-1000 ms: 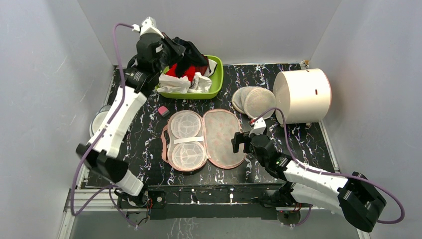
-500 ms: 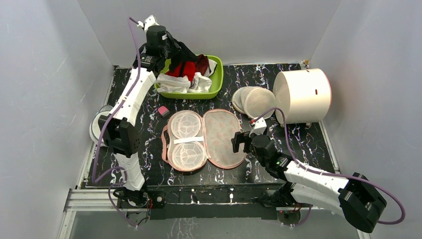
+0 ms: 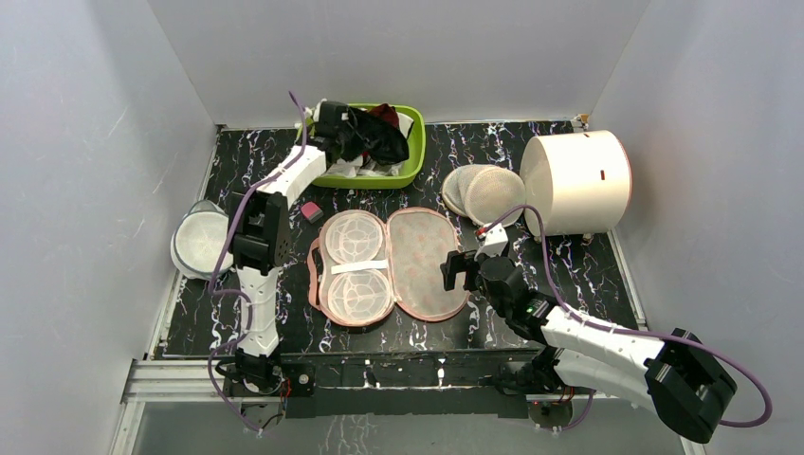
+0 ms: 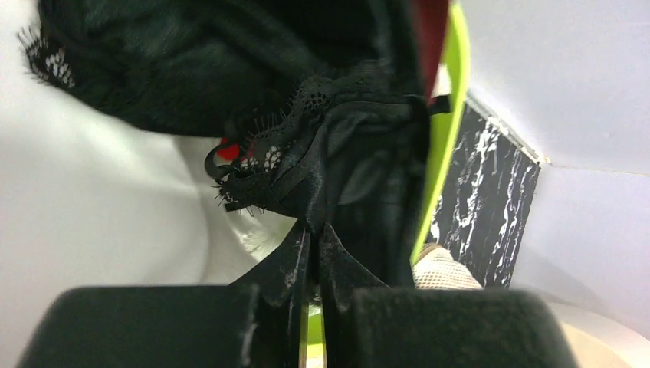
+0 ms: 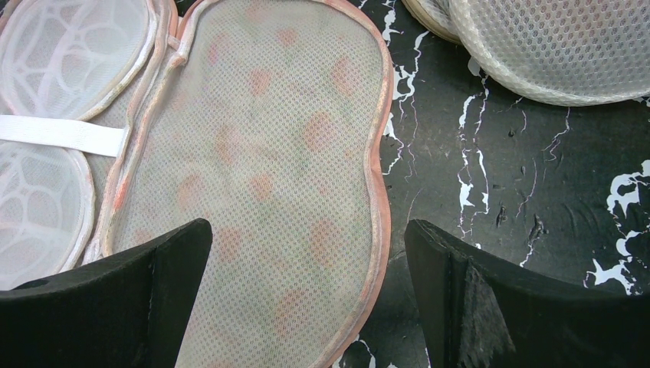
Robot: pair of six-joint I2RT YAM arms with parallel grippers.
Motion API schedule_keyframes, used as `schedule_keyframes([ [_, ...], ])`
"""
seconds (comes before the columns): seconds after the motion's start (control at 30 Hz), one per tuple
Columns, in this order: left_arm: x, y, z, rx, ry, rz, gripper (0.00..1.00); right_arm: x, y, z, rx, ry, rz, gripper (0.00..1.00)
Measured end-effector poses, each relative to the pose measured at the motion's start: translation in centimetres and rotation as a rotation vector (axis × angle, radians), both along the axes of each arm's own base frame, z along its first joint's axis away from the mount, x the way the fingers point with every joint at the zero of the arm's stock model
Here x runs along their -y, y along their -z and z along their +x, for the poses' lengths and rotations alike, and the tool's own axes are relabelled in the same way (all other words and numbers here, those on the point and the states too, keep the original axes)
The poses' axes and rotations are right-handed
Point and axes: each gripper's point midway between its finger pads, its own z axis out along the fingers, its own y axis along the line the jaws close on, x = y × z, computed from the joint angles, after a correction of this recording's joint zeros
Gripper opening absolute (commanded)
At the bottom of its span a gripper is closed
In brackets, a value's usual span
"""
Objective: Unzip the laundry bag and remove the bra
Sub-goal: Place the bra in the bin.
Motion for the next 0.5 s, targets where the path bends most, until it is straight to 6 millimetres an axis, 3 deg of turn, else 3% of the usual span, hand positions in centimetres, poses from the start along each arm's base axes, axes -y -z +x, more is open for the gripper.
schedule_keyframes([
  [0.1,0.7,4.0,-1.1,-0.079,-0.016,-0.071,0.0,0.0,0.0,0.0,0.0,0.0,0.0,0.98],
  [0.17,0.9,5.3,-1.7,-0.108,-0.025,-0.106,0.0,0.0,0.0,0.0,0.0,0.0,0.0,0.98],
  [0.5,1.1,7.1,-2.4,-0.092,-0.081,-0.206,0.0,0.0,0.0,0.0,0.0,0.0,0.0,0.98],
])
